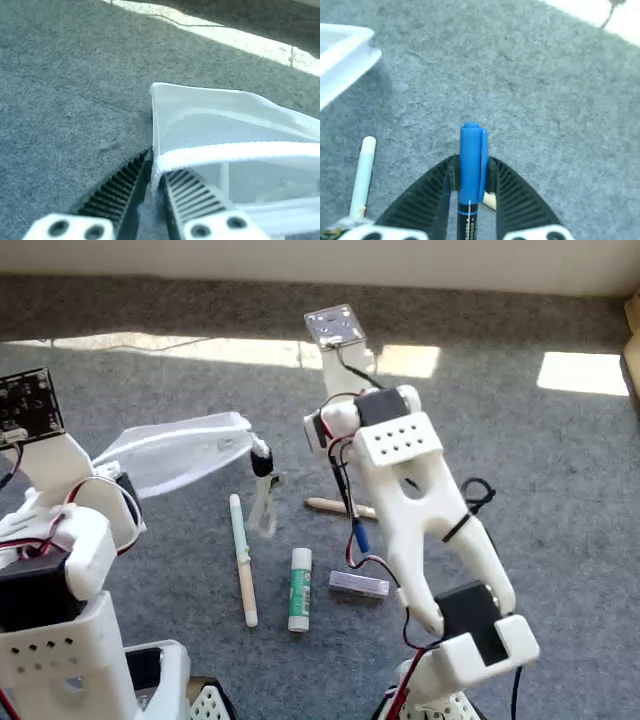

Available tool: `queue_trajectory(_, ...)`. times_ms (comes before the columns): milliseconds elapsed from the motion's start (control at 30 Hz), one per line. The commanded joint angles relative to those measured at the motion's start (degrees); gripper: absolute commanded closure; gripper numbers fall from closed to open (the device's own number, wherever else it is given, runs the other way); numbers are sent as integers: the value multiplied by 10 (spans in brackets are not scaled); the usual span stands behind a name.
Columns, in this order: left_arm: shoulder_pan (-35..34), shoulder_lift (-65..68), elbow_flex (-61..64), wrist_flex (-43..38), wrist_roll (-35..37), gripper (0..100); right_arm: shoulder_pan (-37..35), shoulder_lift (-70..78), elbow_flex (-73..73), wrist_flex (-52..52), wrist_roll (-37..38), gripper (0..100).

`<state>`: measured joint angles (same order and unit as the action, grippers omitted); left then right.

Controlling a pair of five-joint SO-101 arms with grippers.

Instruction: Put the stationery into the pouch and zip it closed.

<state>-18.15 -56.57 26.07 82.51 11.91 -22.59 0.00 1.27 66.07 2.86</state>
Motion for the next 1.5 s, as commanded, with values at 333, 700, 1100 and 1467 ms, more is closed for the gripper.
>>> queue_trajectory(333,88,69,-76,1,28,994,22,-224,131,-64,-5,994)
queue_trajectory(700,89,292,-270,58,29,994,22,-292,241,-164,-5,994)
queue_trajectory(1100,123,461,-468,173,47,994,22,-293,245,-167,-4,994)
queue_trajectory(1467,123,458,-458,171,49,994,29,-401,240,-168,-67,994)
